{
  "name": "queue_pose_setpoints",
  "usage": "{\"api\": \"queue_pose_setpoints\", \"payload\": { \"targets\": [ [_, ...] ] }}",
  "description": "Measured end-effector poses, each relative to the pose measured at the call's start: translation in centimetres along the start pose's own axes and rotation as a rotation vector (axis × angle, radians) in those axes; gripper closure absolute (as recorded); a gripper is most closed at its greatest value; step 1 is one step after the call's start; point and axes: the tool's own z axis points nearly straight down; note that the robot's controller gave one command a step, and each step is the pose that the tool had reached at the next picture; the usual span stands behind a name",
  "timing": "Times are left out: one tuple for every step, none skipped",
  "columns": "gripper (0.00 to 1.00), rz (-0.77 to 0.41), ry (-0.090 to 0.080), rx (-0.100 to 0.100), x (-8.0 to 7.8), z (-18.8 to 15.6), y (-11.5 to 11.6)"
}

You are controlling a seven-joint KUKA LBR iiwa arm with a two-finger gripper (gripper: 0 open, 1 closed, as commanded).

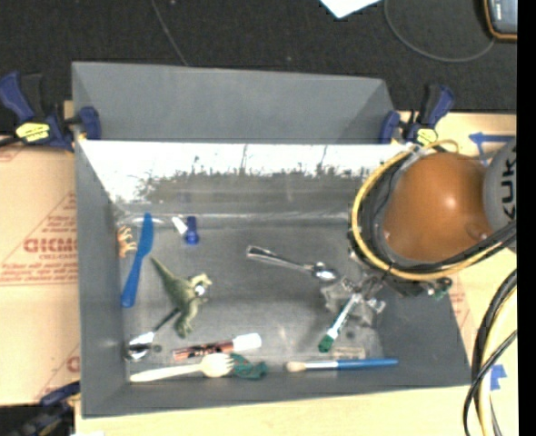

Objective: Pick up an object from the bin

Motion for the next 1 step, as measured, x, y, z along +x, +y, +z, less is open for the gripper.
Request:
{"api": "queue_pose_setpoints", "payload": {
  "targets": [
    [1.00, 0.002, 0.003, -0.004, 0.06, -1.94, 0.06]
  ]
}}
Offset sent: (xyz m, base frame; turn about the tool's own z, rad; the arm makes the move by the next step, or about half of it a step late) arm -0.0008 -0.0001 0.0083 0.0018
